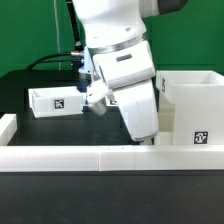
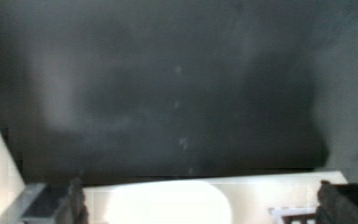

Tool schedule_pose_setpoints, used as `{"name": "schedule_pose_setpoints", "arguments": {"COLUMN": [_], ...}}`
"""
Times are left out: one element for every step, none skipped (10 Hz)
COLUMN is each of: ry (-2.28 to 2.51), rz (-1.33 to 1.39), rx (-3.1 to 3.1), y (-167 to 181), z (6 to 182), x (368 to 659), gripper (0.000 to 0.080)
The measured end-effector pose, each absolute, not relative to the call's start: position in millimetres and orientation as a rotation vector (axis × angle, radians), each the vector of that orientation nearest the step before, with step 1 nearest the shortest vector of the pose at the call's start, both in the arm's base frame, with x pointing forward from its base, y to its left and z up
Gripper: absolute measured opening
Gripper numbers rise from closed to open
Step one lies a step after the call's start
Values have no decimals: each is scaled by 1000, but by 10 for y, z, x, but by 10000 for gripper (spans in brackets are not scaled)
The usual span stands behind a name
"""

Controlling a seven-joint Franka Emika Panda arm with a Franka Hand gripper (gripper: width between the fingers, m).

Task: Assemble drawer

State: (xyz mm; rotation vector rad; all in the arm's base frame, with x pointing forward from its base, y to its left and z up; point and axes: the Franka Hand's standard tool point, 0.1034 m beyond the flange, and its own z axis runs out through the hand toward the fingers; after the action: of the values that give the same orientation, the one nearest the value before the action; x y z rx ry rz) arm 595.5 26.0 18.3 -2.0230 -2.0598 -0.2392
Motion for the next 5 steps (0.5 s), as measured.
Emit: {"name": "schedule_pose_setpoints", "arguments": {"ry": [-2057, -2059, -2058, -2057, -2053], "rz": [-239, -238, -238, -234, -232], "rx": [-2022, -2022, -2023, -2023, -2028], "y": [326, 350, 341, 312, 262], "z": [188, 191, 185, 175, 165], "x": [5956, 5959, 5956, 5948, 5944], "gripper": [649, 649, 649, 649, 649]}}
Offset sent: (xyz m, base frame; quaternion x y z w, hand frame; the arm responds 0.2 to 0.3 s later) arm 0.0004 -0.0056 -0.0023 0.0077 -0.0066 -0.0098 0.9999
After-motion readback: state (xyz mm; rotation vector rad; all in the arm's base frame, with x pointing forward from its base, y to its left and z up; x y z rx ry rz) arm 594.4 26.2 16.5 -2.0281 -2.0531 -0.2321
